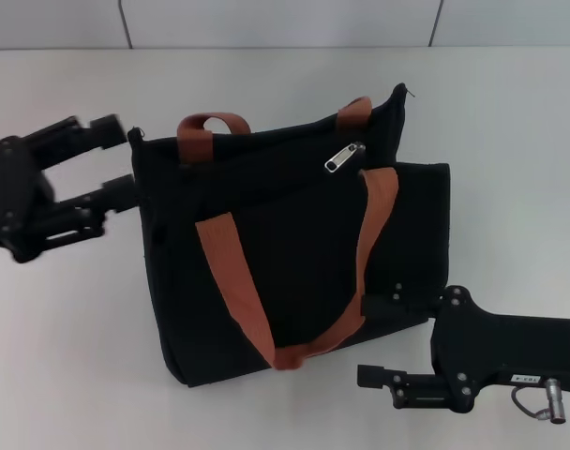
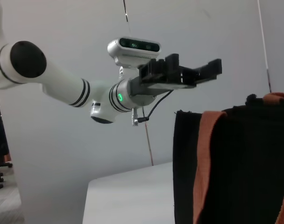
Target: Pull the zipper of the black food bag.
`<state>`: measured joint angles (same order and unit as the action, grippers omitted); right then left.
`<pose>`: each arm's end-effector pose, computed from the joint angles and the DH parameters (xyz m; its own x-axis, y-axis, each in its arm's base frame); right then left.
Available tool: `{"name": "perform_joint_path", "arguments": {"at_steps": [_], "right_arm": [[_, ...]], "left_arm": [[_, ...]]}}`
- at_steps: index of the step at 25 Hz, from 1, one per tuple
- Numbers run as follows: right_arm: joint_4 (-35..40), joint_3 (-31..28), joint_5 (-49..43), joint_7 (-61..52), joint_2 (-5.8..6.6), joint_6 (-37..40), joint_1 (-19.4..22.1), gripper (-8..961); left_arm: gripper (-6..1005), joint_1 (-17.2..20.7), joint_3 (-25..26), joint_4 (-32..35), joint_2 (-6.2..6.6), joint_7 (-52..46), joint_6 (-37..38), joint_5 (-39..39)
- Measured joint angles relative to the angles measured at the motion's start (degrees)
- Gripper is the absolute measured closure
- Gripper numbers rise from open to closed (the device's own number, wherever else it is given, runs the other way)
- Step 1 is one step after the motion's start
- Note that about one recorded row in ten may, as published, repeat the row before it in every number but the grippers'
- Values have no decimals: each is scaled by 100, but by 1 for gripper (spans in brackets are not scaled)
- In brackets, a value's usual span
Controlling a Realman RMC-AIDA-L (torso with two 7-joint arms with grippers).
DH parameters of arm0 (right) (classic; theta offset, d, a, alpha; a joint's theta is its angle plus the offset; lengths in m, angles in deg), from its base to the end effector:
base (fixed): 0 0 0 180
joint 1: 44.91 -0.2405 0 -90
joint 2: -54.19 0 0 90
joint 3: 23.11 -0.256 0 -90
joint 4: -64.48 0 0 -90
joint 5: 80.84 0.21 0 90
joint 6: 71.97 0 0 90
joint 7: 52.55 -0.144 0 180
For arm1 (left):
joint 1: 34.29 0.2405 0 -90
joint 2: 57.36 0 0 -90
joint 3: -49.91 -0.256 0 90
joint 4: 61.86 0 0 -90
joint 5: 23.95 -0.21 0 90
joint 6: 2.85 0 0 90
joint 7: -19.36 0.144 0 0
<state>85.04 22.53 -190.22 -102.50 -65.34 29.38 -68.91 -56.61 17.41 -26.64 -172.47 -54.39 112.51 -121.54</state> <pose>0.2715 0.2384 -0.0483 0.7526 -0.1545 -0.6402 -0.2063 -0.9785 -0.0064 -0.2648 0.2678 0.0681 0.5628 0.1506 0.8128 0.3365 -0.9399 -0.0588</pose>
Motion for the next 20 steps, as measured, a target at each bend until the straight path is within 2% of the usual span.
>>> {"name": "perform_joint_path", "arguments": {"at_steps": [3, 5, 6, 13, 20], "right_arm": [[-34, -2, -8, 8, 1, -74, -22, 227], [-39, -9, 3, 37, 2, -86, -22, 227], [-42, -18, 15, 51, 3, -87, -23, 227], [-60, -13, 20, 121, 8, -80, -33, 227], [-98, 61, -14, 359, 16, 87, 33, 227]], "left_arm": [[217, -93, -145, -207, -318, 531, 0, 88], [217, -110, -216, -294, -337, 638, 0, 115], [217, -172, -709, -766, -365, 1284, -2, 347], [217, -103, -2550, -1397, -395, 3136, -42, 957], [217, 229, -3527, -1456, -358, 3323, -616, 930]]}}
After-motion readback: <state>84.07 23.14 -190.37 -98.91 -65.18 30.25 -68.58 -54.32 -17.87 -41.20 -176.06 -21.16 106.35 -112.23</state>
